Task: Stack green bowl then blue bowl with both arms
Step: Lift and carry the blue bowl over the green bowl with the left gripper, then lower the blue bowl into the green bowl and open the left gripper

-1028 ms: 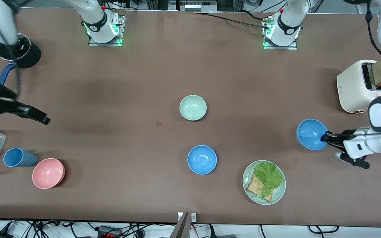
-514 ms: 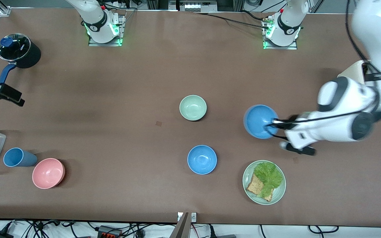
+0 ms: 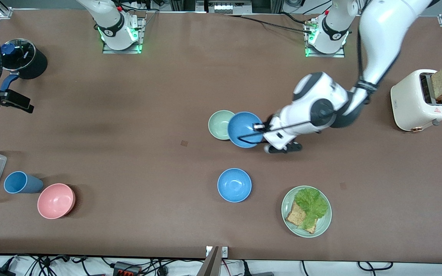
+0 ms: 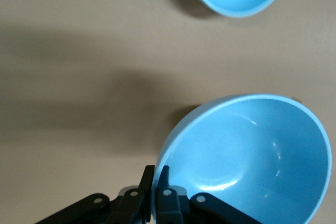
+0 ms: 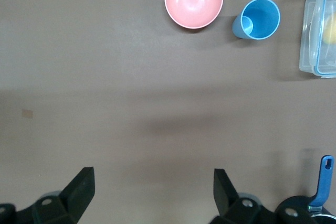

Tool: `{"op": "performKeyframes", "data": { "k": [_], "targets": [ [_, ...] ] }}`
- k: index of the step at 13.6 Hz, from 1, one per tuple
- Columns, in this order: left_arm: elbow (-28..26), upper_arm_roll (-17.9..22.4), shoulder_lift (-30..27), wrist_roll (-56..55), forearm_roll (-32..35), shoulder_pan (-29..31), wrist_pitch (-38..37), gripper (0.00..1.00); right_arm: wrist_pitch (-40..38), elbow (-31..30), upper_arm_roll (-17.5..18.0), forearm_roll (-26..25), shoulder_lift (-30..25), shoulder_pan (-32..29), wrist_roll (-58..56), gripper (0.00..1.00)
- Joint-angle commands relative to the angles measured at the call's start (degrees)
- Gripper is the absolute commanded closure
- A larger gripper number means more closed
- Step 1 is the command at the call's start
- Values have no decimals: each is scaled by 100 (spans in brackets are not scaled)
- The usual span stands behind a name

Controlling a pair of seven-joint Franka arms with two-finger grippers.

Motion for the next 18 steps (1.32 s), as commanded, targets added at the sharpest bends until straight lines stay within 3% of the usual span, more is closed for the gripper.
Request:
{"op": "performKeyframes", "data": {
  "k": [1, 5, 9, 18],
  "targets": [
    [-358, 43, -345, -655, 247, -417, 271, 100, 559, -853, 86, -30, -532, -59, -88, 0],
    [-366, 61, -82, -1070, 818, -778, 517, 100, 903, -1101, 95, -48, -550, -50, -88, 0],
    [-305, 70, 288, -1131, 1548, -858, 526, 100, 869, -847, 139, -48, -497, -32, -140, 0],
    [-41, 158, 552, -1281, 1699, -1104, 534, 99, 666, -749, 130, 5, -515, -41, -158, 0]
  ]
}}
